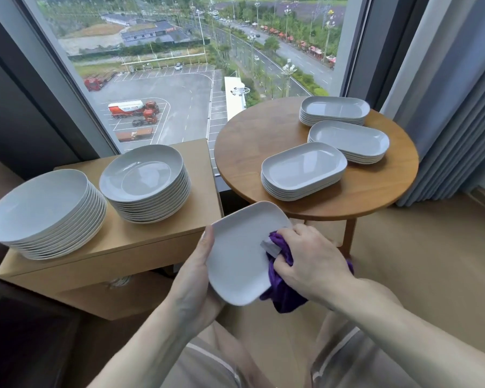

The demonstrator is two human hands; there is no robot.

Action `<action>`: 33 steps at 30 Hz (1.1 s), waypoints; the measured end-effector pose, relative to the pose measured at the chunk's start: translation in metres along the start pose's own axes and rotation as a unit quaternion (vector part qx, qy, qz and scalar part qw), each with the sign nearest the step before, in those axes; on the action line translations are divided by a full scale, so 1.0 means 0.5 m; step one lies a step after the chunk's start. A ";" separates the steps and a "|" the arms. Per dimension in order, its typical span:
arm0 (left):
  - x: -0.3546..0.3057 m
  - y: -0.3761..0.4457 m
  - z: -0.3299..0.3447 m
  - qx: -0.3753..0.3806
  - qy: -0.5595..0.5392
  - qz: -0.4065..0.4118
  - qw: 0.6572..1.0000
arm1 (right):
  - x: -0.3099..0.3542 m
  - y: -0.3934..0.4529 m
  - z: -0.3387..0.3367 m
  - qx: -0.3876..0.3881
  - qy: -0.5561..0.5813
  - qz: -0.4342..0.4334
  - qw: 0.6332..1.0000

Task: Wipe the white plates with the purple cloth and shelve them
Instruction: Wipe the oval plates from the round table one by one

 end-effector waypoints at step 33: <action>0.040 -0.007 0.023 0.030 0.075 0.008 0.997 | -0.038 0.025 -0.042 -0.022 0.020 0.034 0.999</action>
Point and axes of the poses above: each hand's wrist, its own y-axis towards the middle knuckle, its own z-axis out of the palm, x = y × z, the point moved 3 cm from there along y, towards the middle knuckle, and after that the axes turned 5 degrees about -x, right-handed, at the moved point
